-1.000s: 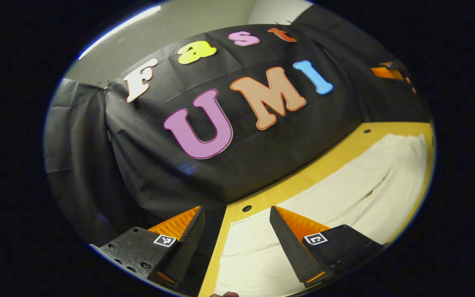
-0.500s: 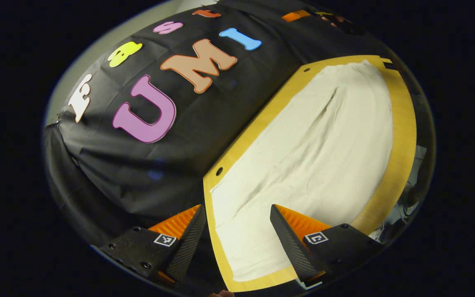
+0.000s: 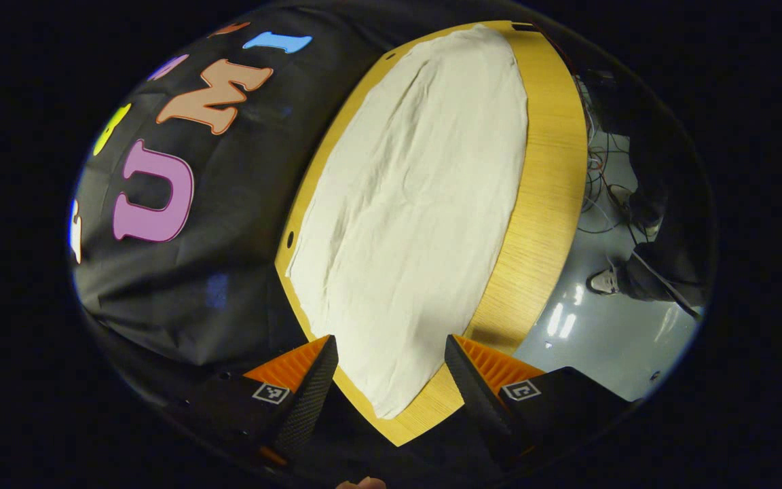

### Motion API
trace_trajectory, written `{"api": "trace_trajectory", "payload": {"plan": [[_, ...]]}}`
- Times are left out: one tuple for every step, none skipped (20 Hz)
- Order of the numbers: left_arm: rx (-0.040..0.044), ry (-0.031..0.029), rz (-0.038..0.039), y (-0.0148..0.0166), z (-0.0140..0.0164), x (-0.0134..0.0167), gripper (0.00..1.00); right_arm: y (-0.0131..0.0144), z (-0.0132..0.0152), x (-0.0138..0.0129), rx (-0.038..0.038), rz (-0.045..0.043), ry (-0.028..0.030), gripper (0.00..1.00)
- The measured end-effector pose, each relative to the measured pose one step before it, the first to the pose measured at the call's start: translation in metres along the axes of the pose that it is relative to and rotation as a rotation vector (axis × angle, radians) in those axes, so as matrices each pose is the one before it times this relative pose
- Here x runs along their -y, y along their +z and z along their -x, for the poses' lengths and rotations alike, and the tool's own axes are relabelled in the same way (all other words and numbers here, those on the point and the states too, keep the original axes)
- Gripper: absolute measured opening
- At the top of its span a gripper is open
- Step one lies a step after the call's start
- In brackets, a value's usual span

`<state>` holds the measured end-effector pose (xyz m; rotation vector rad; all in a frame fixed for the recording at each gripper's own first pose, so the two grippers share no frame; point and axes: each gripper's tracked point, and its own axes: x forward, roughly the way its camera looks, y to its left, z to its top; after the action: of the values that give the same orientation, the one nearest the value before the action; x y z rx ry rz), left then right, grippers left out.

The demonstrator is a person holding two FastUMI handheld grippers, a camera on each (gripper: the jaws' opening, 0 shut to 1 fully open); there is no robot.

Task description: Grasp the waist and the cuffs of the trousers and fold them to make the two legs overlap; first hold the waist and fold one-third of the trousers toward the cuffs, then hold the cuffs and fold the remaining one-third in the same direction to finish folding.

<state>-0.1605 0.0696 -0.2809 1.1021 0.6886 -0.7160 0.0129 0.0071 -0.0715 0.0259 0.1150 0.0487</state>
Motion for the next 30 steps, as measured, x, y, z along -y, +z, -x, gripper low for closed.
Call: {"api": "trace_trajectory", "payload": {"plan": [[-0.00634,-0.02489,-0.02035,-0.00226,-0.00194,0.00618,0.97,-0.00111,0.00075,0.00117,-0.00511,0.00066,-0.00098,0.97],[-0.00516,-0.02369,-0.025,-0.00199,-0.00115,0.00517,0.97,-0.00021,0.0009,0.0006,-0.00239,0.00567,-0.00096,0.97],[-0.00549,-0.01987,-0.02263,-0.00159,-0.00271,0.00457,0.97,0.00019,0.00137,0.00242,0.00257,0.00793,-0.00434,0.97],[-0.00774,-0.02388,-0.01605,-0.00386,-0.00407,0.00593,0.97,0.00094,0.00083,0.00353,0.0034,0.00772,-0.00653,0.97],[-0.00539,-0.02384,-0.01136,-0.00117,-0.00471,0.00699,0.97,-0.00071,0.00177,0.00281,0.00085,0.00731,-0.00595,0.97],[-0.00029,-0.00464,-0.02068,-0.00058,-0.00158,0.0032,0.97,-0.00025,0.00156,0.00323,-0.00161,0.00655,-0.00742,0.97],[0.00566,0.00688,-0.02858,0.00186,-0.00445,-0.00166,0.93,-0.00125,0.00185,0.0049,-0.00249,0.00711,-0.00896,0.97],[0.00352,0.00357,-0.02027,0.0008,-0.00358,-0.0041,0.89,-0.00064,0.00154,0.00422,-0.0029,0.00585,-0.01076,0.97],[0.0011,-0.00297,-0.00691,0.0011,-0.00167,-0.00083,0.89,-0.00245,0.00133,0.00417,-0.00538,0.00269,-0.00836,0.97],[0.00167,-0.00709,0.00293,0.00005,-0.00178,-0.00176,0.88,-0.00212,0.00143,0.00332,-0.00719,0.00144,-0.00804,0.97],[0.00158,-0.00866,0.00277,0.00069,-0.00206,-0.00205,0.88,-0.00229,0.0004,0.0033,-0.00578,0.00067,-0.00761,0.97],[0.00081,-0.00683,-0.00029,0.00034,-0.00283,-0.00329,0.89,-0.00075,0.00142,0.00227,-0.00253,-0.00036,-0.00759,0.97],[0.00086,-0.00293,-0.0033,0.00044,-0.00378,-0.00328,0.88,-0.00104,0.00114,0.0026,-0.00056,0.00003,-0.0064,0.97],[0.00173,-0.00026,-0.0055,0.00025,-0.00307,-0.00345,0.89,0.0002,0.00114,0.00157,0.00031,0.00136,-0.00456,0.97],[0.00137,0.00331,-0.00615,0.00126,-0.00308,-0.00401,0.89,-0.0021,0.00153,0.00078,-0.00056,0.00409,-0.0027,0.97],[0.00252,0.0043,-0.00373,0.00272,-0.00235,-0.00413,0.88,-0.00101,0.00078,0.00035,-0.00194,0.00632,-0.00147,0.97],[0.00043,0.00555,0.00113,-0.00142,-0.00199,-0.00227,0.88,-0.00258,0.00103,0.0009,-0.00301,0.00697,0.00002,0.97],[0.00195,0.00476,0.00334,-0.00051,-0.00011,-0.00149,0.88,-0.0018,0.00143,0.00032,-0.00446,0.00798,0.00059,0.97],[0.00218,0.0002,0.00218,0.00112,-0.001,-0.0001,0.89,-0.00267,0.0011,0.00019,-0.00432,0.00726,0.00227,0.97],[0.00019,0.00342,0.00134,-0.00095,-0.00196,-0.00183,0.87,-0.00184,0.00093,0.00011,-0.00303,0.00733,0.00357,0.97],[-0.00581,-0.00938,0.00713,0.00034,-0.0015,0.00253,0.86,-0.00274,-0.00015,0.0014,-0.00492,0.00891,0.00217,0.97],[-0.00896,-0.01125,0.00802,-0.00083,-0.002,0.00384,0.8,-0.00289,0.00048,-0.00023,-0.00678,0.0085,0.00338,0.97],[-0.00648,-0.00109,-0.0031,0.00035,-0.00047,0.00124,0.73,-0.00345,0.00022,-0.00066,-0.0071,0.00738,0.00594,0.97],[-0.00693,0.00676,-0.01273,0.00059,-0.0008,-0.00108,0.58,-0.0025,-0.00063,-0.00047,-0.00702,0.0084,0.0083,0.98],[-0.00355,-0.00134,-0.00756,0.00001,-0.00074,0.00024,0.53,-0.00409,0.00051,-0.00074,-0.00779,0.01218,0.01095,0.98],[-0.00522,-0.01182,0.0077,0.00012,-0.0016,0.00428,0.48,-0.00437,-0.00044,-0.00238,-0.01114,0.01778,0.01616,0.98],[-0.0087,-0.0191,0.016,-0.00023,-0.00067,0.00511,0.41,-0.00797,-0.00032,-0.00187,-0.01748,0.02655,0.01802,0.98],[-0.00603,-0.01422,0.01457,-0.00033,-0.00028,0.00466,0.26,-0.00695,0.00152,-0.00012,-0.01287,0.03911,0.01441,0.97],[-0.0056,-0.00216,0.00601,0.00079,0.00161,0.00276,0.17,-0.00405,0.00224,0.00157,-0.00441,0.04601,0.01431,0.98],[-0.00091,0.01253,-0.00608,-0.00038,0.00001,-0.00096,0.04,-0.00477,0.00225,0.00137,-0.00113,0.04674,0.01278,0.98]]}}
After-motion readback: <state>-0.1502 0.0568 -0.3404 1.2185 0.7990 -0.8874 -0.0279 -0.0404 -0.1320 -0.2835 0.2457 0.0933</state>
